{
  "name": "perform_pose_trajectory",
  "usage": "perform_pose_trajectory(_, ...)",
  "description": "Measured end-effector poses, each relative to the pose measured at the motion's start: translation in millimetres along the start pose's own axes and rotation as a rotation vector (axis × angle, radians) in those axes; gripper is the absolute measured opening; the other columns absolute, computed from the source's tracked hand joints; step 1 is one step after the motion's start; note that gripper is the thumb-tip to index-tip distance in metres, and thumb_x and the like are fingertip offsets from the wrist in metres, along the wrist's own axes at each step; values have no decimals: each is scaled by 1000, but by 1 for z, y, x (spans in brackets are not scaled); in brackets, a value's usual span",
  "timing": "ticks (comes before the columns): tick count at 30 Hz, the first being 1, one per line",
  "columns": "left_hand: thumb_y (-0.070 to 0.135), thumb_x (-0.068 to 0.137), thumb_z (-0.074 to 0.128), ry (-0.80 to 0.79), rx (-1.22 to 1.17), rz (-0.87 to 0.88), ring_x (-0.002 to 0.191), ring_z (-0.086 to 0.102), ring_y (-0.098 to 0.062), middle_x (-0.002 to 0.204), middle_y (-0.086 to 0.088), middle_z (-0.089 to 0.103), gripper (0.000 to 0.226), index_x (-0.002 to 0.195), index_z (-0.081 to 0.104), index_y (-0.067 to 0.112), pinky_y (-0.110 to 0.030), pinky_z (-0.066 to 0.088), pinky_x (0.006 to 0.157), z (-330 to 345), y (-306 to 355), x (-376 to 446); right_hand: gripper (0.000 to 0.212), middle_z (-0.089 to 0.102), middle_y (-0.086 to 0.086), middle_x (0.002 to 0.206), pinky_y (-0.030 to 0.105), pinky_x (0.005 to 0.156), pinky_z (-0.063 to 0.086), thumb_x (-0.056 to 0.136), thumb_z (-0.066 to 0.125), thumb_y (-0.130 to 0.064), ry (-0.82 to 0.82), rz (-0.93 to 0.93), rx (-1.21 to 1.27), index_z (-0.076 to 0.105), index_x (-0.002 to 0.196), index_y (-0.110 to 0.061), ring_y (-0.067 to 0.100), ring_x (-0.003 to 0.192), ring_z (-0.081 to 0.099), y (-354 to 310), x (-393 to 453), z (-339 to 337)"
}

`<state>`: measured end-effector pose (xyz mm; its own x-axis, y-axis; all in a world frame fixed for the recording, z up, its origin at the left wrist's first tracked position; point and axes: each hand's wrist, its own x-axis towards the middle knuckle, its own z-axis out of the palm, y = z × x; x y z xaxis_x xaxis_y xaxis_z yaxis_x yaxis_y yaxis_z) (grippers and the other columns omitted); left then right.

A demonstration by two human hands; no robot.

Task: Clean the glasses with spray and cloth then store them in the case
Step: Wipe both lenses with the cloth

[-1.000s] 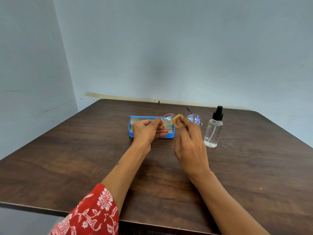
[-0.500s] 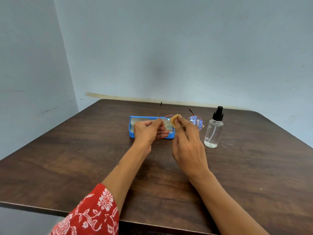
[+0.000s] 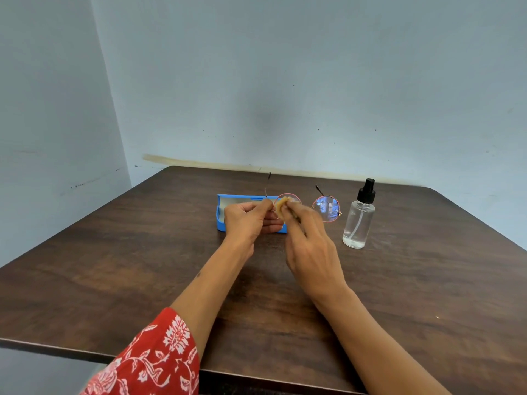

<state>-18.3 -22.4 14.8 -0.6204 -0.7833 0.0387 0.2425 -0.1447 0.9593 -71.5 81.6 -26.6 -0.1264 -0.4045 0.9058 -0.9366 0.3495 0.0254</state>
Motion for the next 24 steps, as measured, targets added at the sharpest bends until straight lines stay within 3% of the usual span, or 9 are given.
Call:
perform_pose_trajectory(3,5,84,64,19,-6,13,48,64,-13,54,-6,66,14,72,68,1,-22,53,47,-2,1,1,39,64,15,110,29,83,50,83,39,0,-26,-33,46,64,113,5,24,101,54,-3,0,-1)
perform_pose_trajectory(9,4,83,65,39,-39,-9,44,64,-16,44,-3,61,16,68,64,-3,-22,55,47,-2,6,0,36,63,18,108,28,86,47,79,55,7,65,115,-22,61,115,7,22,103,49,9,0,-4)
perform_pose_trajectory(15,2,83,62,65,-53,12,40,60,-11,41,-2,59,20,64,63,-2,-20,53,44,-3,6,1,33,63,17,109,30,86,51,86,44,1,-8,-40,-25,63,112,6,26,101,57,1,-2,0)
perform_pose_trajectory(18,0,82,62,70,-67,9,42,63,-14,44,-4,60,18,65,63,-2,-21,54,46,-6,8,1,30,63,16,108,30,83,51,85,51,5,44,51,-43,63,113,5,24,101,53,7,-2,-1)
perform_pose_trajectory(21,0,81,62,83,-66,5,43,63,-14,44,-4,61,17,65,64,-2,-21,55,47,-8,9,3,37,62,17,109,31,81,52,82,46,5,73,150,-77,62,115,5,24,102,50,15,-2,-4)
perform_pose_trajectory(24,1,81,63,78,-57,10,44,64,-16,44,-4,61,17,64,64,-2,-22,55,47,-8,7,4,36,62,17,109,31,82,51,80,52,7,49,95,-58,62,115,5,25,102,51,12,-3,-3)
